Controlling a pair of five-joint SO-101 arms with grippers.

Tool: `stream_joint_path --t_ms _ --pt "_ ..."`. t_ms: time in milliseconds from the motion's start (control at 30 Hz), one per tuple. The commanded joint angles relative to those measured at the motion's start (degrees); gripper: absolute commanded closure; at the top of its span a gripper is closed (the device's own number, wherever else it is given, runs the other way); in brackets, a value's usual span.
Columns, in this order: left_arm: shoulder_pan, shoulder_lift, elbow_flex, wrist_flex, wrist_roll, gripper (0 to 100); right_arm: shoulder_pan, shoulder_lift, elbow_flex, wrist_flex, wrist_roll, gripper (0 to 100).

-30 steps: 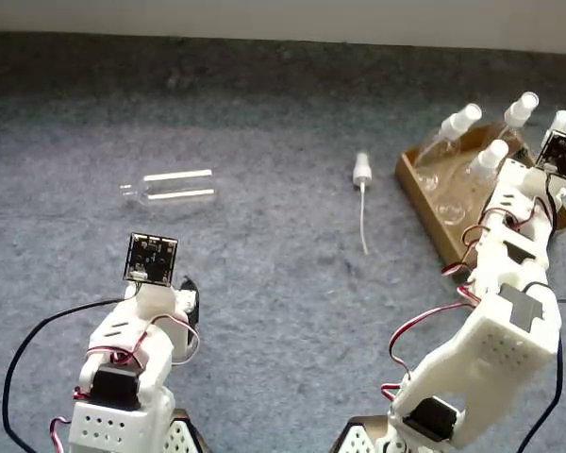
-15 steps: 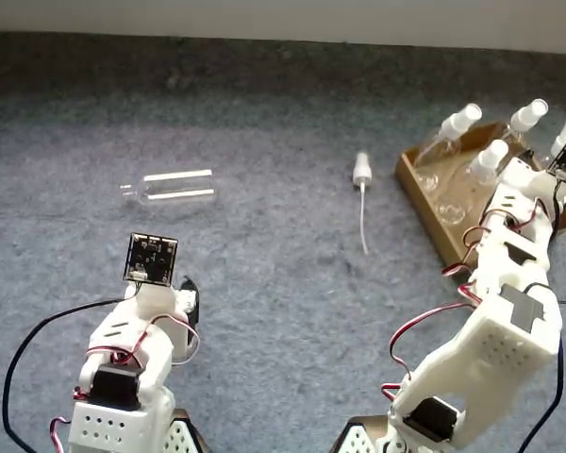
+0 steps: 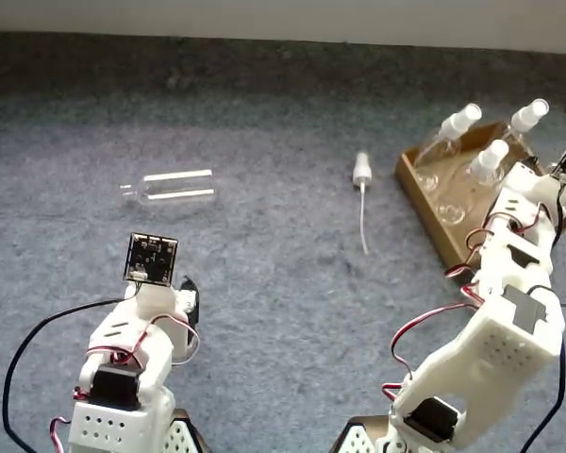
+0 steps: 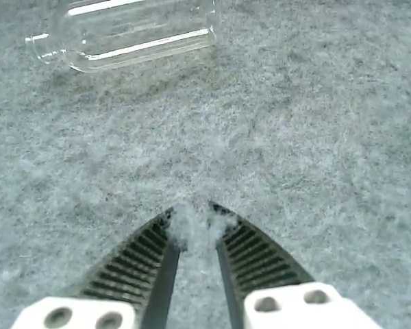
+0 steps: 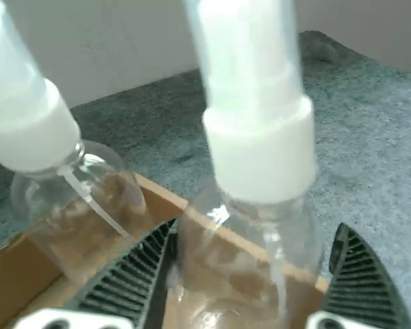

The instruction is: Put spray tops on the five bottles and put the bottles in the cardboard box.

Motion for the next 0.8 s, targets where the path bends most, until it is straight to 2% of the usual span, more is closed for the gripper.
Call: stream_joint_path --t_ms 0,767 --pt "-0.3 -0.6 -0.3 -1.5 -0.6 99 0.5 -3.6 -0.3 2.9 1.3 70.9" --pt "-0.3 -0.6 -0.3 -1.5 -0.6 99 -1.2 -16.7 -0.3 22.4 1.8 70.8"
